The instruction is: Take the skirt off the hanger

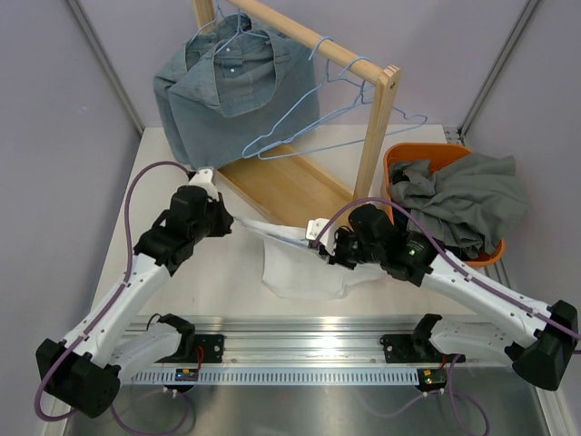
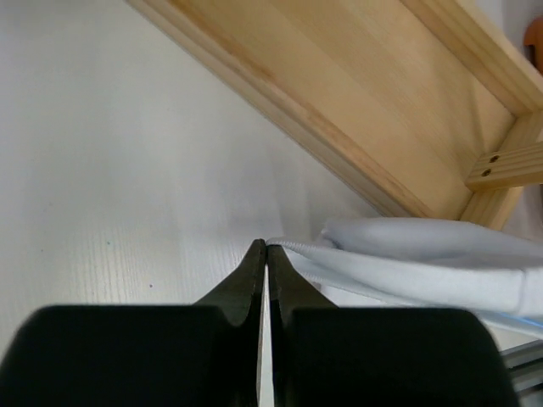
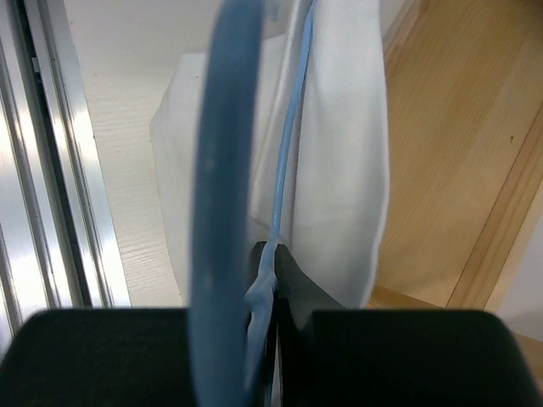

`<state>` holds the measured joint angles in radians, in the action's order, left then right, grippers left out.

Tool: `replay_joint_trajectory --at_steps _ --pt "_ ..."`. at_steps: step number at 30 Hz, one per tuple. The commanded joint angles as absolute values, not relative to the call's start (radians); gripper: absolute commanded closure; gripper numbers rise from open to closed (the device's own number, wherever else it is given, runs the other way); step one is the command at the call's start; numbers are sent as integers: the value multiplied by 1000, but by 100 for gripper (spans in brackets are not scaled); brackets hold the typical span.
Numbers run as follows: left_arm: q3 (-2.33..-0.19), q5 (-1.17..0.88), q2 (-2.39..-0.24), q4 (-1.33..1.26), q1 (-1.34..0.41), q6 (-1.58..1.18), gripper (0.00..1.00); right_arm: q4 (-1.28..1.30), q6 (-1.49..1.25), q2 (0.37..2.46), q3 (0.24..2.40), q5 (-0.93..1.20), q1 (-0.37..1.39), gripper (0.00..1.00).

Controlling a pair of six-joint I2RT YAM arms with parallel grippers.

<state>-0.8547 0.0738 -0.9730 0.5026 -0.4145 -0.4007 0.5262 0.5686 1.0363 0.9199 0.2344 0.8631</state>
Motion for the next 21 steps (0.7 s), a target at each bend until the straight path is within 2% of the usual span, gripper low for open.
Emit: replay_joint_trajectory --at_steps 1,5,11,21 --pt "-949 157 -920 423 -365 -334 100 680 580 1098 900 202 857 100" --pt "-904 146 -919 460 -364 -318 100 658 552 1089 917 221 861 100" --pt "-785 -18 -988 426 -365 -390 100 663 568 1045 965 192 861 100" --pt "-799 95 -1037 518 -347 -264 100 707 604 993 979 179 857 100"
